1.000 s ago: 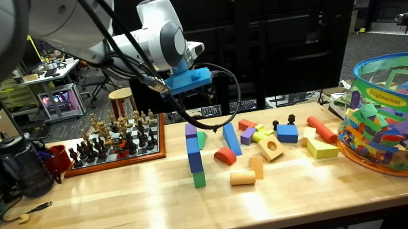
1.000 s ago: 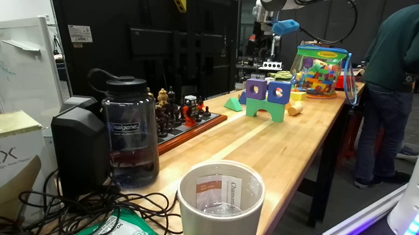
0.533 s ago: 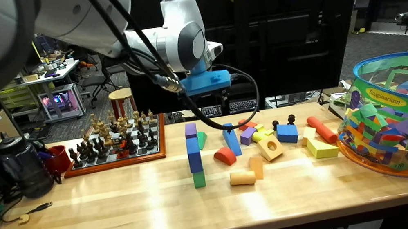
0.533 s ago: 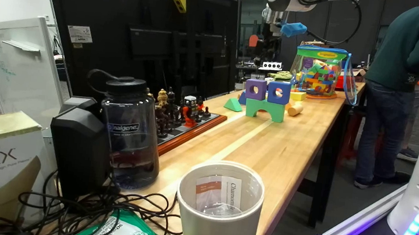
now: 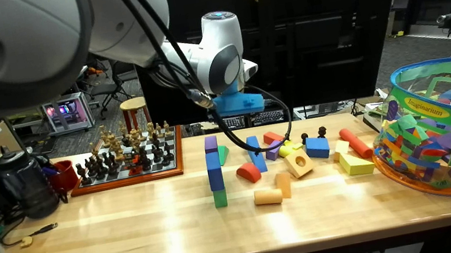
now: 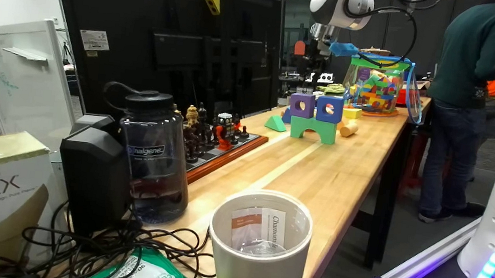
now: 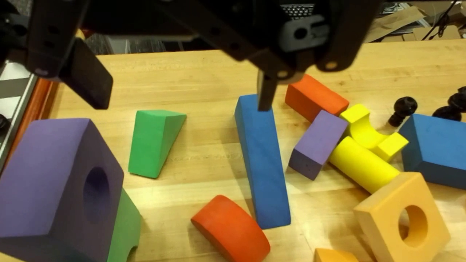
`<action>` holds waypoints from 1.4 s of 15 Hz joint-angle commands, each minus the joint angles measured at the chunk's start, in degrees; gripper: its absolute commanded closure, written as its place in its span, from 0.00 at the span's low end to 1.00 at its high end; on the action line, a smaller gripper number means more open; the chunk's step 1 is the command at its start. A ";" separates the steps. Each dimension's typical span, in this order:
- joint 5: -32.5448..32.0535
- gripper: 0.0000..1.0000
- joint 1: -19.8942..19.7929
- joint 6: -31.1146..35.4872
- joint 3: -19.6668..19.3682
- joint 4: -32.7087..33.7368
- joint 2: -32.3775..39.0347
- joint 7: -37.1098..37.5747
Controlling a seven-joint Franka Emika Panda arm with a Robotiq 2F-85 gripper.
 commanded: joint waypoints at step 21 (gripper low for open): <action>17.18 0.00 -6.13 2.11 -3.85 -3.78 -3.27 -16.59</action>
